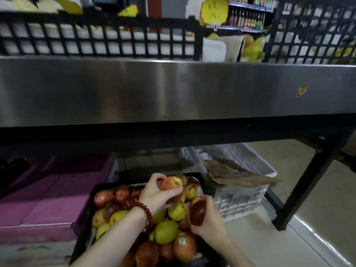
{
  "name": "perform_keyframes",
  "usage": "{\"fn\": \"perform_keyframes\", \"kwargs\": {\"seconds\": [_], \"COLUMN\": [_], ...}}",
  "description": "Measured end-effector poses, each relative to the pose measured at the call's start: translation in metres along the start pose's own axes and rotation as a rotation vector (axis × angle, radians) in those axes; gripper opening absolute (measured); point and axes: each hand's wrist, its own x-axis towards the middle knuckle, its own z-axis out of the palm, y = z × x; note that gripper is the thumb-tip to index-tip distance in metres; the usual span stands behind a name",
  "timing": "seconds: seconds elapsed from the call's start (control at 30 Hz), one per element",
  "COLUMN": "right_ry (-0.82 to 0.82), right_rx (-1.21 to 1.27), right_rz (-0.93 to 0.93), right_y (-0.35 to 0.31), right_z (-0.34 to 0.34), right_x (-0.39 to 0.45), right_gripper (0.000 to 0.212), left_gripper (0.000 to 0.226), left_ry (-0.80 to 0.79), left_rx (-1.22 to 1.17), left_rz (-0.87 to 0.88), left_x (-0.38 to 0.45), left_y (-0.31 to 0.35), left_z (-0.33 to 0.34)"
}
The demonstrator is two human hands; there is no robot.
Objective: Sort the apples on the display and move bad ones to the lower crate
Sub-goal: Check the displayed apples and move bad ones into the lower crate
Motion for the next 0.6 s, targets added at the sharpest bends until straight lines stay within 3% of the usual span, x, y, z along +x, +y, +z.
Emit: {"fn": "perform_keyframes", "kwargs": {"seconds": [0.1, 0.23, 0.33, 0.4, 0.5, 0.6], "right_ry": [0.033, 0.007, -0.081, -0.063, 0.08, 0.113], "right_rx": [0.282, 0.513, 0.653, 0.684, 0.65, 0.612], "right_rz": [-0.013, -0.113, -0.147, -0.205, -0.338, -0.415], "right_y": [-0.032, -0.085, -0.118, -0.146, -0.197, -0.242], "right_z": [-0.025, -0.067, -0.097, -0.115, -0.141, -0.163], "right_x": [-0.008, -0.022, -0.03, -0.031, -0.026, -0.011], "right_gripper": [0.082, 0.072, 0.102, 0.109, 0.096, 0.091], "left_gripper": [0.044, 0.034, 0.02, 0.016, 0.015, 0.03], "left_ry": [-0.003, 0.0, -0.008, 0.005, 0.014, -0.003], "left_rx": [-0.116, -0.273, -0.375, -0.398, -0.379, -0.311], "left_rz": [-0.026, 0.021, 0.091, 0.151, 0.276, 0.433], "left_x": [-0.029, -0.073, -0.103, -0.119, -0.136, -0.146], "left_y": [0.018, 0.047, 0.071, 0.093, 0.133, 0.18], "left_z": [-0.012, -0.028, -0.042, -0.054, -0.07, -0.086]}}
